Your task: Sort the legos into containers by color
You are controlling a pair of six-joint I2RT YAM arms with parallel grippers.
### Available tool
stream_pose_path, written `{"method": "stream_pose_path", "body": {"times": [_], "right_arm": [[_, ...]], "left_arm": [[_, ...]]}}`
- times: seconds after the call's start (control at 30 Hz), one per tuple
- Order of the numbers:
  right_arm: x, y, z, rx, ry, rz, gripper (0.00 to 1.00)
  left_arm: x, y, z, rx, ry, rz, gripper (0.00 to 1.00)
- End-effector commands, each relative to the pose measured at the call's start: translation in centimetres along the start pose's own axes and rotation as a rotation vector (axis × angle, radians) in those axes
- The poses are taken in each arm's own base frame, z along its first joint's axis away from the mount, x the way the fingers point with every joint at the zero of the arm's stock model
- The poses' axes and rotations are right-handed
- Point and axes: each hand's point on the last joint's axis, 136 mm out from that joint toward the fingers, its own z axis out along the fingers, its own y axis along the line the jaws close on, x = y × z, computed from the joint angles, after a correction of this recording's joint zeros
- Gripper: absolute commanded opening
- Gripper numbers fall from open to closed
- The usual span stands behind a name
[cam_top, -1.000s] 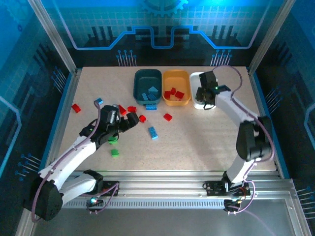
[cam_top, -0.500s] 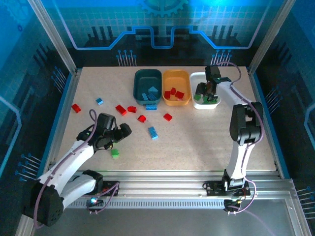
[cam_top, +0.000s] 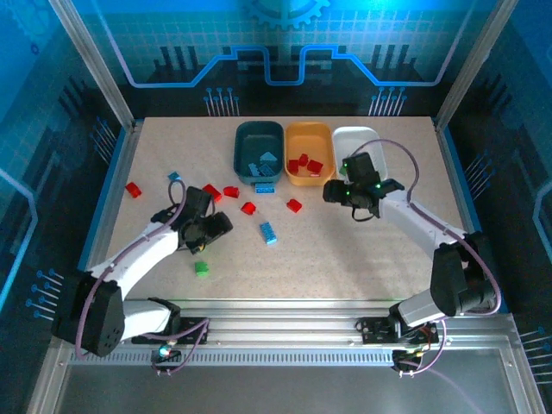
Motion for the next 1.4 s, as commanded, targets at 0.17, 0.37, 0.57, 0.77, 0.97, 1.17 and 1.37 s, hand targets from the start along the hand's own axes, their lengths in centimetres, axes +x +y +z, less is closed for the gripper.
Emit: {"method": "stream_pose_path", "body": {"times": [0.17, 0.37, 0.57, 0.77, 0.97, 1.17, 1.37], "right_arm": [[1.3, 2.7, -1.7, -0.101, -0.055, -0.054, 0.65], [1.1, 3.3, -3.0, -0.159, -0.101, -0.045, 0.66], [2.4, 3.4, -3.1, -0.199, -0.088, -0.036, 0.67], [2.4, 3.3, -2.9, -0.216, -0.084, -0.014, 0.69], [2.9, 3.7, -1.9, -0.244, -0.051, 0.0, 0.69], [3.1, 3.6, -1.7, -0.238, -0.043, -0.005, 0.69], [3.1, 3.4, -1.7, -0.224, -0.049, -0.01, 0.68]], "left_arm": [[-11.6, 3.6, -3.6, -0.048, -0.178, -0.366, 0.89], [-19.0, 8.1, -4.8, -0.059, -0.199, -0.593, 0.87], [-24.8, 10.3, -3.2, -0.195, -0.098, -0.503, 0.8], [-26.6, 14.3, -2.5, -0.427, -0.063, -0.403, 0.79], [-26.6, 17.2, 0.2, -0.525, 0.014, -0.324, 0.73], [-27.3, 17.9, 3.4, -0.479, 0.025, -0.281, 0.7], [-28.1, 17.9, 4.9, -0.457, 0.031, -0.26, 0.71]]}}
